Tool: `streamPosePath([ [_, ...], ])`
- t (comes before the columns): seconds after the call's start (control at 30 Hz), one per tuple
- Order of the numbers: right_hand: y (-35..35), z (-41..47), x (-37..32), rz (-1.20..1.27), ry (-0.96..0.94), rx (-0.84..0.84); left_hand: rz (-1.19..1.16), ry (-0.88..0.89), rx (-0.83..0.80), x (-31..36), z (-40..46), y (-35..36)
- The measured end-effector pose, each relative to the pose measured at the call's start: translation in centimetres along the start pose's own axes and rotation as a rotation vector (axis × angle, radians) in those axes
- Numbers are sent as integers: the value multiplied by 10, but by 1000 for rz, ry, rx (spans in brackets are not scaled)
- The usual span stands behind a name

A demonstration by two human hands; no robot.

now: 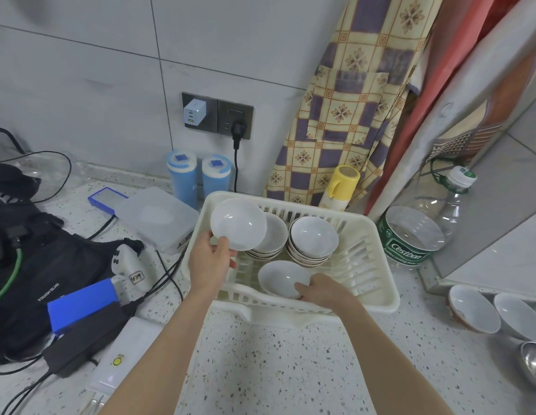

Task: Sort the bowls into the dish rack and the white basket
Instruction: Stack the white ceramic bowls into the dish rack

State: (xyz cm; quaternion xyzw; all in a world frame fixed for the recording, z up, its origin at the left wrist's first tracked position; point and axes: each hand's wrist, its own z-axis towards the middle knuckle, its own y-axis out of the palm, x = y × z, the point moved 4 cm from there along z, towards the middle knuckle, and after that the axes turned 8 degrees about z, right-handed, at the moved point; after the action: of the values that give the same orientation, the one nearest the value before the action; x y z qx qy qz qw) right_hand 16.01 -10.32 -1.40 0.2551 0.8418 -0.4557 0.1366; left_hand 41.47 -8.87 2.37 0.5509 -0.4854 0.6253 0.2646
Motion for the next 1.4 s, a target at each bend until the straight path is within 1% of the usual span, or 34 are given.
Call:
streamPosePath([
  [0.07,-2,-3,-3,124,-28,-58,15,8,4,2,-1,0],
  [0.13,-3,-5,-6,178,-35,-85,22,5,9,3,-2,-1],
  [0.37,-2,7,2,138,60,-86,30,-6,17,2,-2,0],
  [0.47,1,10,4,49,79,-42,42,0,39,4,-2,1],
  [0.6,4,5,6,5,126,2,54,-7,49,4,-4,1],
  [0.77,3,5,6,75,131,14,107,6,12,0,-1,3],
  [0.93,2,6,7,241,119,-13,52,-6,-34,-1,-1,3],
  [1.03,0,4,7,193,90,-38,-18,-18,-51,-1,0,3],
  [1.17,1,4,6,139,60,-29,-5,-42,-123,-1,0,5],
  [1.4,3,4,7,110,77,-5,35,-104,-349,-4,3,11],
])
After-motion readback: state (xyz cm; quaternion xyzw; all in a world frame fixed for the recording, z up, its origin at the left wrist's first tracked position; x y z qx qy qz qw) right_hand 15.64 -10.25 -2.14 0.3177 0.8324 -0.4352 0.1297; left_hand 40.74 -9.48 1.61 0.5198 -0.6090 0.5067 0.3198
